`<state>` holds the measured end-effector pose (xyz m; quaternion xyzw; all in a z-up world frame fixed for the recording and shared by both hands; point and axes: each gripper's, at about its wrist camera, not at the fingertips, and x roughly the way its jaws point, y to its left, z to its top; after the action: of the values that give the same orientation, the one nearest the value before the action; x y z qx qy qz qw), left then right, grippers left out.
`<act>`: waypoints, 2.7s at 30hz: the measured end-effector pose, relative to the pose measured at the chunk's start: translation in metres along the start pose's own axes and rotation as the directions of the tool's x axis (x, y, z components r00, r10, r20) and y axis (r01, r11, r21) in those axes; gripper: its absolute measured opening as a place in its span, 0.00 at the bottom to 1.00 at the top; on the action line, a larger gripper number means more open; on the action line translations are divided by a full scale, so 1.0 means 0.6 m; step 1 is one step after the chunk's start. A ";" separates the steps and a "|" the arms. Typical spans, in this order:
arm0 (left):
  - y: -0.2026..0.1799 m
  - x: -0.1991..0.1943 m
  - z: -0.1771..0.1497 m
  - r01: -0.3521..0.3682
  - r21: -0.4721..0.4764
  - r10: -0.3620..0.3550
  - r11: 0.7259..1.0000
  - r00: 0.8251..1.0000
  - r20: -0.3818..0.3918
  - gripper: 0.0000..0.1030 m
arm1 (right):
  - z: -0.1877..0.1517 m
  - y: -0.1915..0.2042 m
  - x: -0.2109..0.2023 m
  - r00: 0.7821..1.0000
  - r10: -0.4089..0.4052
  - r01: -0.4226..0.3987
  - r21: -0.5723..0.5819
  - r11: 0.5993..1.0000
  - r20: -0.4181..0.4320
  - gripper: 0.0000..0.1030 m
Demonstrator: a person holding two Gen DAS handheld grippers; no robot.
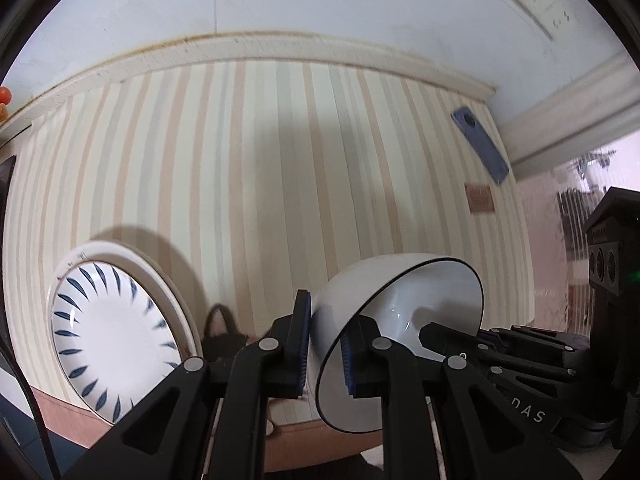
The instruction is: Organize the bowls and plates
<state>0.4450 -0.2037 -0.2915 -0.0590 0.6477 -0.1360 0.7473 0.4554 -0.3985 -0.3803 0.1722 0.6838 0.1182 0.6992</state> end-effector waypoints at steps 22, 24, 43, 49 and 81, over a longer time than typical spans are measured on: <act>-0.010 0.066 -0.032 -0.059 0.038 0.061 0.998 0.996 -0.058 0.11 | -0.016 -0.031 0.035 0.999 -0.029 0.030 0.059 0.998 -0.028 0.16; -0.011 0.066 -0.031 -0.062 0.042 0.065 0.997 0.996 -0.056 0.11 | -0.016 -0.030 0.033 0.999 -0.034 0.036 0.056 0.998 -0.027 0.16; -0.007 0.068 -0.038 -0.075 0.045 0.077 0.996 0.996 -0.048 0.11 | -0.028 -0.019 0.000 0.997 -0.069 0.068 0.036 0.997 0.036 0.22; -0.015 0.034 -0.047 -0.082 0.064 0.082 0.995 0.997 0.002 0.11 | -0.042 -0.015 -0.027 0.992 -0.097 0.095 0.023 0.995 0.080 0.22; -0.068 -0.293 -0.168 -0.070 0.246 -0.024 0.967 0.933 0.359 0.81 | -0.301 0.097 -0.352 0.837 -0.168 0.169 0.047 0.985 0.521 0.94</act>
<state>0.3188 -0.1844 -0.1288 0.0213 0.4780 -0.1962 0.8559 0.2714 -0.4155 -0.1646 0.1365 0.4801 0.0054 0.8665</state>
